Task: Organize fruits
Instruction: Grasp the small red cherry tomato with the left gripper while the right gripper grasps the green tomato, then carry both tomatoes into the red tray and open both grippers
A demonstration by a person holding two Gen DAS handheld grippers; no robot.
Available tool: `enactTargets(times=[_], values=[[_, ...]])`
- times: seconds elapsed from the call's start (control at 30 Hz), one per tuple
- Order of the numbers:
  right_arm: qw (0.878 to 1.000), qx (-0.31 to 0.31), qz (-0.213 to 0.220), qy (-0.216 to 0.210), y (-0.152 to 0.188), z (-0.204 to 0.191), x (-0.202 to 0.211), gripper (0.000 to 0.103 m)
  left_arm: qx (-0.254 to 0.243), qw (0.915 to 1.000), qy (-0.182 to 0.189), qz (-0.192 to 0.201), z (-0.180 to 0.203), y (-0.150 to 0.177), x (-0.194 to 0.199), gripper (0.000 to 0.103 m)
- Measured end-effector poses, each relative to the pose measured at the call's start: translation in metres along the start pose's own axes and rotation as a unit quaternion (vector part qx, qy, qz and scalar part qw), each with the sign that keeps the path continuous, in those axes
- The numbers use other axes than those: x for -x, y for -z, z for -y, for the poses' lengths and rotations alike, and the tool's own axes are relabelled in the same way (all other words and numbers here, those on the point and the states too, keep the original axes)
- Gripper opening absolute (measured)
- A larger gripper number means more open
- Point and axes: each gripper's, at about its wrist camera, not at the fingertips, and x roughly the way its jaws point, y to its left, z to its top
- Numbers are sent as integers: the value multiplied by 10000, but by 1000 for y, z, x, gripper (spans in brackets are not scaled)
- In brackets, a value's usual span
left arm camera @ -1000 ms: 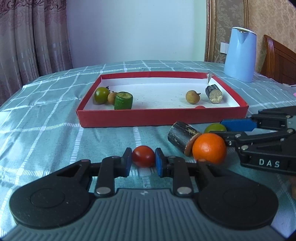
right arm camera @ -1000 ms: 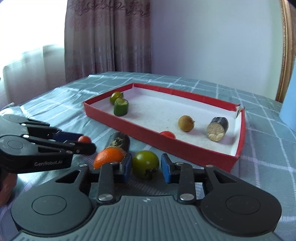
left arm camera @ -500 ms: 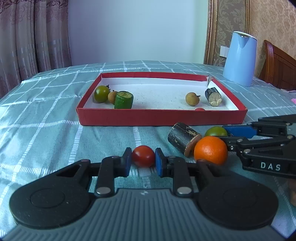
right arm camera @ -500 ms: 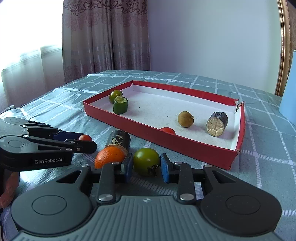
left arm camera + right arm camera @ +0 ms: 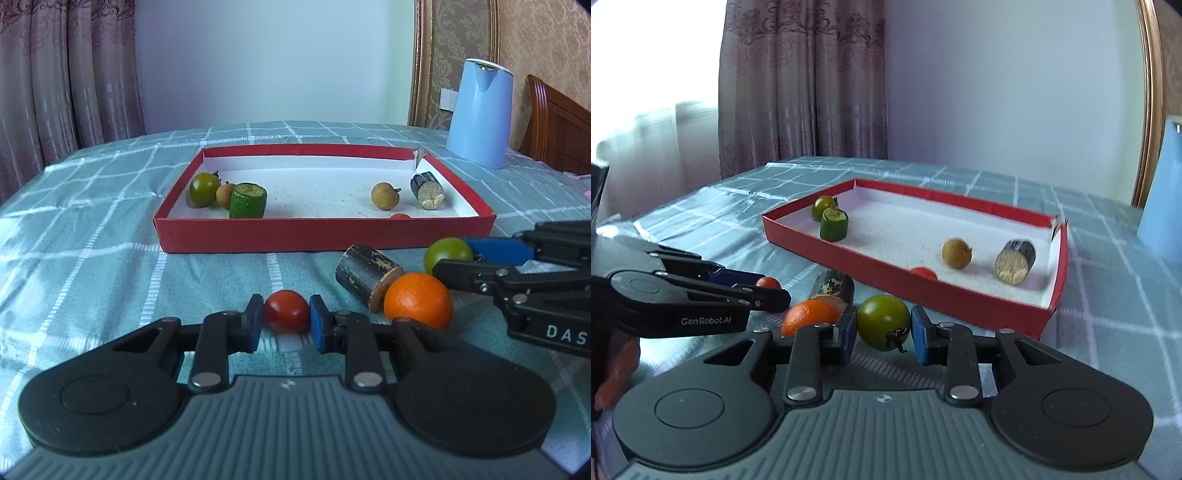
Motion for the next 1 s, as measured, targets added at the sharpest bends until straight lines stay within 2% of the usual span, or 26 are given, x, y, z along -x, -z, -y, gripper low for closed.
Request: enactTargets(times=[0.13, 0.43, 0.6, 0.8, 1.0], values=[[10000, 77, 47, -35, -1, -2, 1, 30, 33, 9999, 89, 67, -2, 0, 2, 24], [9994, 127, 308, 115, -7, 2, 10, 30, 83, 9997, 17, 213, -3, -4, 6, 24], [9986, 138, 442, 238, -17, 7, 10, 30, 158, 9992, 37, 363, -4, -21, 5, 24], [9980, 176, 385, 467, -43, 16, -20, 30, 136, 9989, 115, 437, 3, -52, -11, 24], [9967, 9, 121, 804, -63, 36, -63, 30, 169, 9996, 78, 227, 9, -72, -44, 24]])
